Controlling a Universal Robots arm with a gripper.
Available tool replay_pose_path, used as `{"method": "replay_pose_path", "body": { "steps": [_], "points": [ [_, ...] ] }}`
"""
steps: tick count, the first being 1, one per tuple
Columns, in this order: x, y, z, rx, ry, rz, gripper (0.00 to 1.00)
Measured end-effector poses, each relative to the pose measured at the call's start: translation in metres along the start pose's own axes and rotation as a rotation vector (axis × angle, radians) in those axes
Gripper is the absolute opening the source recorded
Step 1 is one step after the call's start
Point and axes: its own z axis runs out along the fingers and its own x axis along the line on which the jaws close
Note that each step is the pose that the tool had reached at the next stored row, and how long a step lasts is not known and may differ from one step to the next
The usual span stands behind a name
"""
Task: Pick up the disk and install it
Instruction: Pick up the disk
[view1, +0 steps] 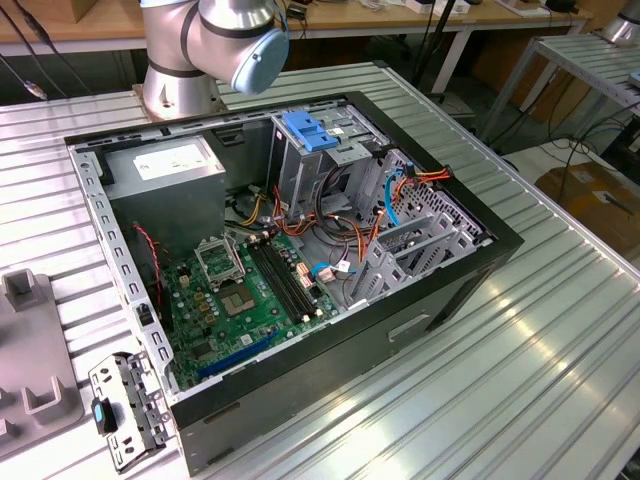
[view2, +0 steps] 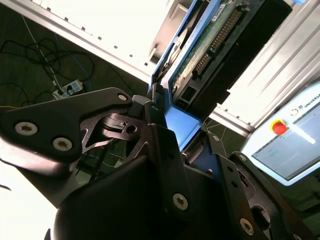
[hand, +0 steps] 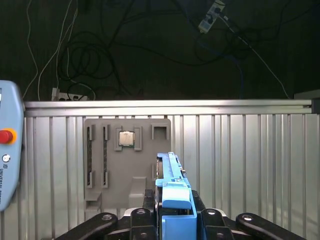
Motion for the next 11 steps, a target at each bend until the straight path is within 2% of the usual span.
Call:
{"method": "replay_pose_path", "body": {
  "steps": [11],
  "points": [
    [-0.0001,-0.0088,0.0,0.0001,-0.0001,0.0,0.37]
  ]
}}
